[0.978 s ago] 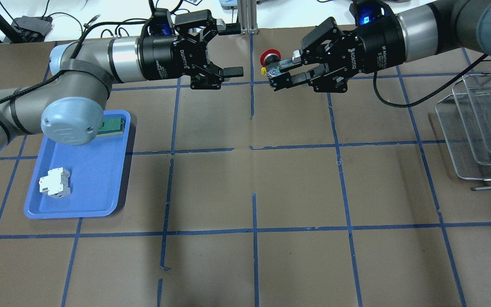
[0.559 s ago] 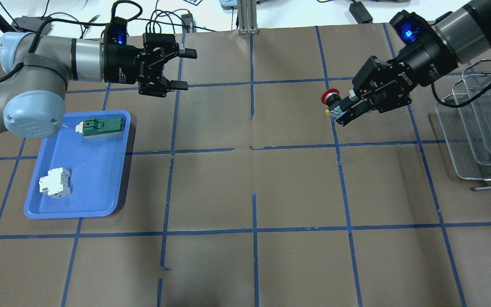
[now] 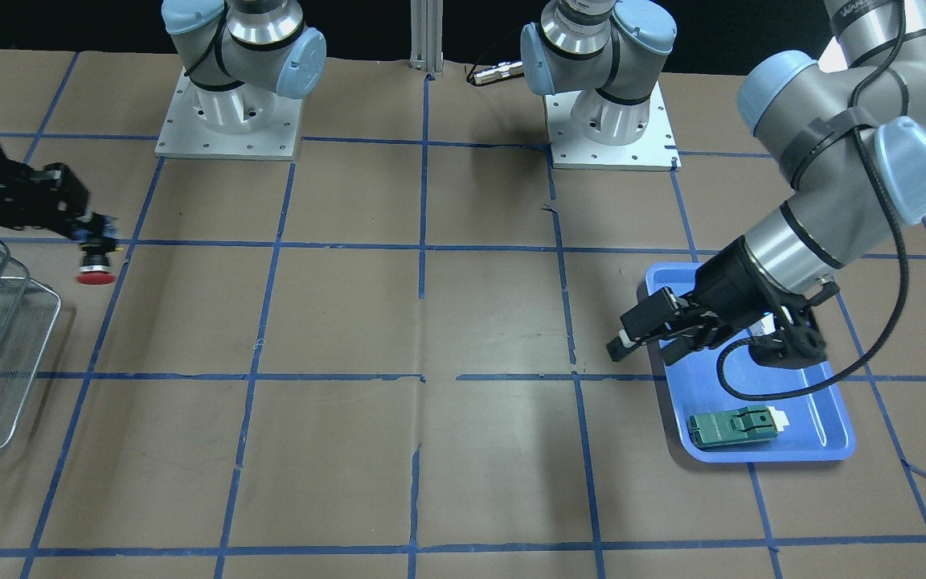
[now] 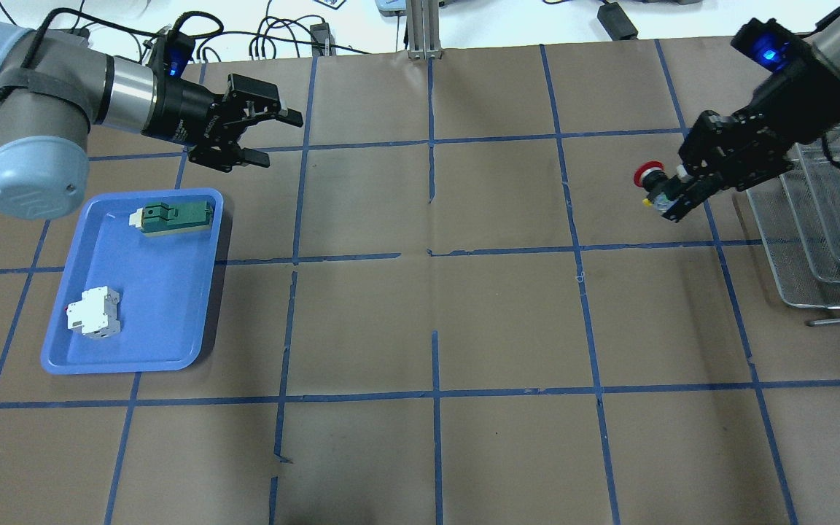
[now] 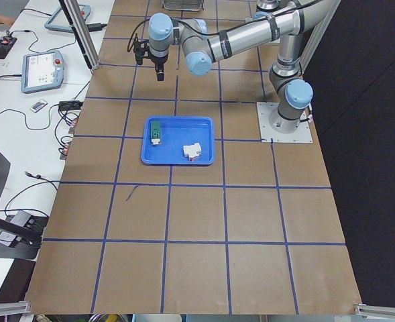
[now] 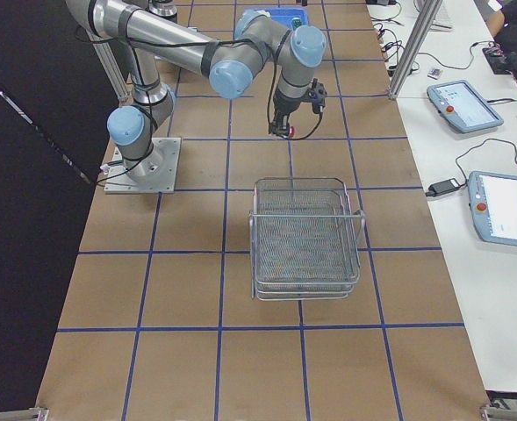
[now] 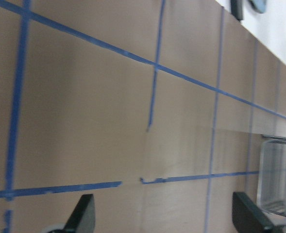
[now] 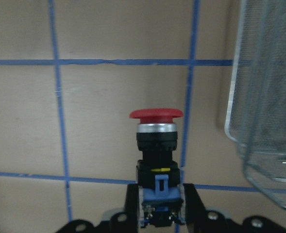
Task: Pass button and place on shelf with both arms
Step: 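Carry the button over the mesh baskets with the right gripper while the left arm retracts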
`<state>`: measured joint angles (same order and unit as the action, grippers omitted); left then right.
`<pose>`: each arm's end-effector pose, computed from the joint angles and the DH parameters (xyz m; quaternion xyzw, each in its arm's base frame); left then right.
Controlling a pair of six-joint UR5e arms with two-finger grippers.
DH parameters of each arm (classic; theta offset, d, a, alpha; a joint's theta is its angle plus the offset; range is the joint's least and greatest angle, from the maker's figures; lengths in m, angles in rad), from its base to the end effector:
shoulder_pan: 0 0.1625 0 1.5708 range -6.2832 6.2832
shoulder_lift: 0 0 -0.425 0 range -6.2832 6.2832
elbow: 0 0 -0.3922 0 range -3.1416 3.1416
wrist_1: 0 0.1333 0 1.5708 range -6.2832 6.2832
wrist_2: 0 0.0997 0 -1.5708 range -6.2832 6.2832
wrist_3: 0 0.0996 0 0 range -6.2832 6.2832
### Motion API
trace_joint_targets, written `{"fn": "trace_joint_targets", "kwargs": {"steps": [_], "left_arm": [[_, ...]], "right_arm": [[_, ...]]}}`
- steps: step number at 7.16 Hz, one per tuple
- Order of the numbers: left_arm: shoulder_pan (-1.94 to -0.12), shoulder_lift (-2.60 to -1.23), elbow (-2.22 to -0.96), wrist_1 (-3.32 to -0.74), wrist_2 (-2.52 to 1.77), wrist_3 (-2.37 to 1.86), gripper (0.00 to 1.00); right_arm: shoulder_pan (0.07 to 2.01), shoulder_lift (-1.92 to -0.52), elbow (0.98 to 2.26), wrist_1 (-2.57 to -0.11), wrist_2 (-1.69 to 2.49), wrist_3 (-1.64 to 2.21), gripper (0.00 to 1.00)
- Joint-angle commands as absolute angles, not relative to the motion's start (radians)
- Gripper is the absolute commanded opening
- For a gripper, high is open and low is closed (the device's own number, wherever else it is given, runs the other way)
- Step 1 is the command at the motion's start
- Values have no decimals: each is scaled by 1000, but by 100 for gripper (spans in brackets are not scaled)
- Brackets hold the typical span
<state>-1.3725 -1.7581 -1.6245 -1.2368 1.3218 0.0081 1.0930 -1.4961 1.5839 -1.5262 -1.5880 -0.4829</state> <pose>-0.0428 -0.5882 0.3996 0.0884 -0.9873 0.0586 0.1186 -0.1168 -0.5117 0.4400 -0.0031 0.9978 0.0626 0.0230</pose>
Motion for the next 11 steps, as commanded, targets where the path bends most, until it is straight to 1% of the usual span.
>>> {"fn": "trace_joint_targets", "kwargs": {"steps": [1, 2, 3, 5, 6, 9, 10, 11], "left_arm": [[-1472, -1733, -1451, -1445, 1610, 8, 100], [-1514, -1714, -1363, -1597, 1620, 3, 100], [-1522, -1695, -1349, -1623, 1609, -9, 100], [-1505, -1692, -1396, -1612, 1603, -51, 100], [-1502, -1687, -1378, -1594, 1592, -51, 100], [-1508, -1678, -1384, -1592, 1595, -51, 100], [-1506, -1678, -1384, -1592, 1592, -51, 100], [-1500, -1678, -1379, -1592, 1591, -51, 100]], "right_arm": [[1010, -1483, 1586, -1760, -1757, -523, 0], [991, -1455, 1595, -1840, -1762, -584, 0], [970, -1407, 1595, -1864, -1756, -627, 0], [937, -1388, 1601, -1875, -1697, -637, 0], [936, -1361, 1600, -1878, -1686, -656, 0], [936, -1333, 1598, -1891, -1692, -646, 88], [936, -1339, 1597, -1888, -1704, -643, 100], [942, -1347, 1583, -1879, -1704, -638, 100]]}}
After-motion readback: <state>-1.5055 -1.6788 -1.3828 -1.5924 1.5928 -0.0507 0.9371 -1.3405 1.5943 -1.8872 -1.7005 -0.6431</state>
